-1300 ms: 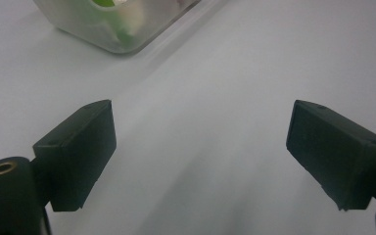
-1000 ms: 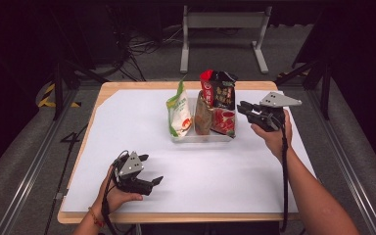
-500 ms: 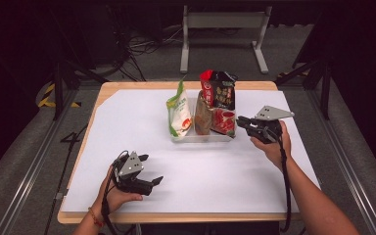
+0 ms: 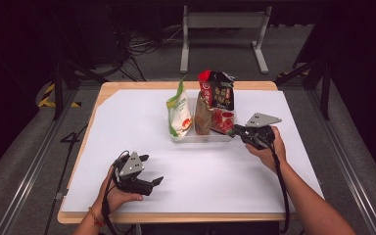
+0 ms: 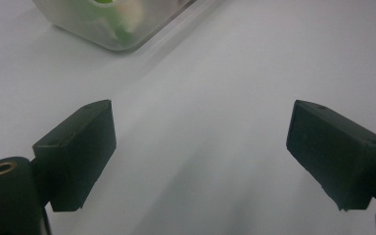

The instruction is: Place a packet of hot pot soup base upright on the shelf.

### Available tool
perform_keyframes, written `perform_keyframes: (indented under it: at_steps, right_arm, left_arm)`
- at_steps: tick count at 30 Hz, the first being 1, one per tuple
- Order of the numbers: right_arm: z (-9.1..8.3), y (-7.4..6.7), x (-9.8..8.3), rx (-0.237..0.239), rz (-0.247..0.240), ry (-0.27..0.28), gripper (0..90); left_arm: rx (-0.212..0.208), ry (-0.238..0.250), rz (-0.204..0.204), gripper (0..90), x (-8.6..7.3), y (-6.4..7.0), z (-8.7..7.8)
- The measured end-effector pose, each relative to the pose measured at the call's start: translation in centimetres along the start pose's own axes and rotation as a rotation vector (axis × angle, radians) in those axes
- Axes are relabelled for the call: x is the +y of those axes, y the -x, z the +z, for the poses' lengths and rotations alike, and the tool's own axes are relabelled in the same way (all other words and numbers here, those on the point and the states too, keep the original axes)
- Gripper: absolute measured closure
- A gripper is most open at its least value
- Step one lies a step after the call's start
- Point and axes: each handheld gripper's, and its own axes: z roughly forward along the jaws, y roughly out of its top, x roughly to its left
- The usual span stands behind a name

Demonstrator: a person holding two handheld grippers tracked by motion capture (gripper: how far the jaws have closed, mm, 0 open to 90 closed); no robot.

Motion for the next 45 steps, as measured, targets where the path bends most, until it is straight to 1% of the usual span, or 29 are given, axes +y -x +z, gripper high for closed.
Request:
perform_keyframes:
  at_steps: [3,5,7,9,14,16,19,25,28,35,42,45]
  right_arm:
    - [0.4,-0.4,-0.1,-0.007,-0.011,-0.025,82.9]
    - [0.6,-0.4,-0.1,-0.011,-0.001,-0.032,82.7]
    - [1.0,-0.7,0.0,-0.036,-0.015,-0.058,80.6]
    - [1.2,-1.0,0.1,-0.058,-0.024,-0.071,80.5]
    - [1.6,-1.0,0.3,-0.080,-0.008,-0.087,79.3]
    - [1.8,-1.3,0.4,-0.091,-0.026,-0.096,78.8]
    - [2.1,-1.6,0.7,-0.101,-0.040,-0.110,77.1]
    - [2.0,-1.5,0.7,-0.088,-0.019,-0.095,74.2]
    - [1.5,-1.2,0.7,-0.077,0.001,-0.082,74.2]
    - [0.6,-0.6,0.8,-0.067,0.018,-0.054,73.9]
    - [-0.1,-0.3,1.2,-0.075,0.025,-0.028,73.6]
    - [-0.5,-0.2,1.4,-0.076,0.020,-0.016,73.3]
  left_arm:
    - [-0.001,-0.002,0.001,12.0,0.0,0.0,0.0]
    - [-0.003,-0.003,0.003,12.0,0.0,0.0,0.1]
    - [-0.003,-0.005,0.002,12.0,0.0,0.0,0.1]
    - [-0.003,-0.006,0.006,12.0,0.0,0.0,0.1]
    - [-0.002,-0.009,0.002,12.0,-0.1,0.0,0.1]
    - [-0.003,-0.011,0.002,12.0,-0.1,0.0,0.2]
    - [-0.004,-0.015,0.007,12.0,0.0,0.1,0.2]
    - [-0.002,-0.012,0.003,12.0,-0.1,0.0,0.1]
    - [-0.002,-0.011,0.004,12.0,-0.1,0.0,0.1]
    - [-0.005,-0.013,0.005,12.0,0.0,0.1,0.3]
    - [-0.004,-0.015,0.005,12.0,0.0,0.1,0.3]
    - [-0.003,-0.014,0.003,12.0,0.0,0.0,0.2]
